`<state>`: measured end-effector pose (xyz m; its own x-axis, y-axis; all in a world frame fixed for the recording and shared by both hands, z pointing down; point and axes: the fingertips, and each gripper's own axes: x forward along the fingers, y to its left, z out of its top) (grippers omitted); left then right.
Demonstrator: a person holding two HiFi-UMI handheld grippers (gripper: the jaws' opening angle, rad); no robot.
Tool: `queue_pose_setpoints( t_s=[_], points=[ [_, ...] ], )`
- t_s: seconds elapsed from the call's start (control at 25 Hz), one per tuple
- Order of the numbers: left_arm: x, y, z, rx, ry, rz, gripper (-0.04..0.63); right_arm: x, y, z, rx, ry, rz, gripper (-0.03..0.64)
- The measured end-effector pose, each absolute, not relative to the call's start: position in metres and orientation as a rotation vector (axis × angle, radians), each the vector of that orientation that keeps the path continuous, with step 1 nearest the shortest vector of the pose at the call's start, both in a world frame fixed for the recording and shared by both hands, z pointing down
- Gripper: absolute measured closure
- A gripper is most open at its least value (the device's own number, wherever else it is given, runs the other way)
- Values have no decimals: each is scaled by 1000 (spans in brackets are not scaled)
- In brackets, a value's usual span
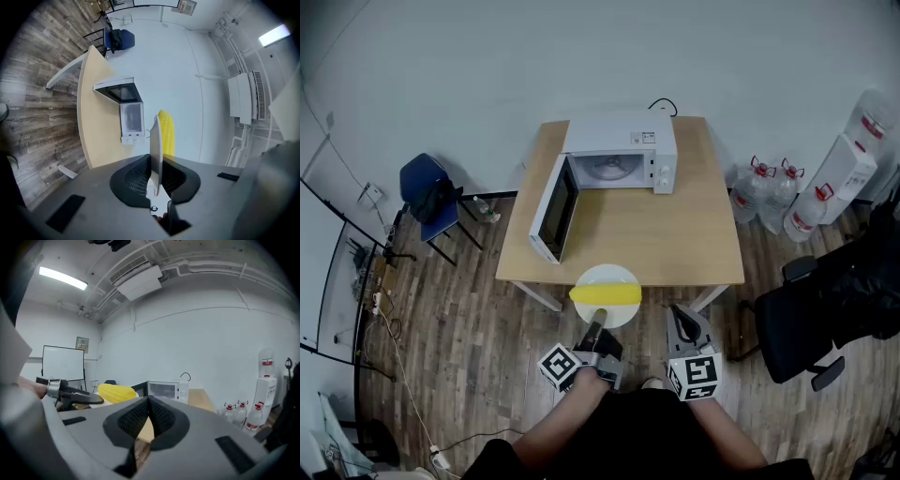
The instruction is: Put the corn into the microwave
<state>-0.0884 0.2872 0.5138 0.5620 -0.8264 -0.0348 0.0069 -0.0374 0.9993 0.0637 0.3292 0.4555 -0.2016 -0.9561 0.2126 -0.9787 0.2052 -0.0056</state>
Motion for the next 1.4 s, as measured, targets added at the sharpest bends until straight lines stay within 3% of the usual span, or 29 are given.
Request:
queue_pose_setpoints(
  t_s=[0.76,1.4],
  points=[
    [-77,289,505,1461,-761,-846,565,100,364,471,1907,-2278,213,557],
    [-59,222,519,1491,-757,-816,565,111,297,495,1871,-2218,273,557]
  ],
)
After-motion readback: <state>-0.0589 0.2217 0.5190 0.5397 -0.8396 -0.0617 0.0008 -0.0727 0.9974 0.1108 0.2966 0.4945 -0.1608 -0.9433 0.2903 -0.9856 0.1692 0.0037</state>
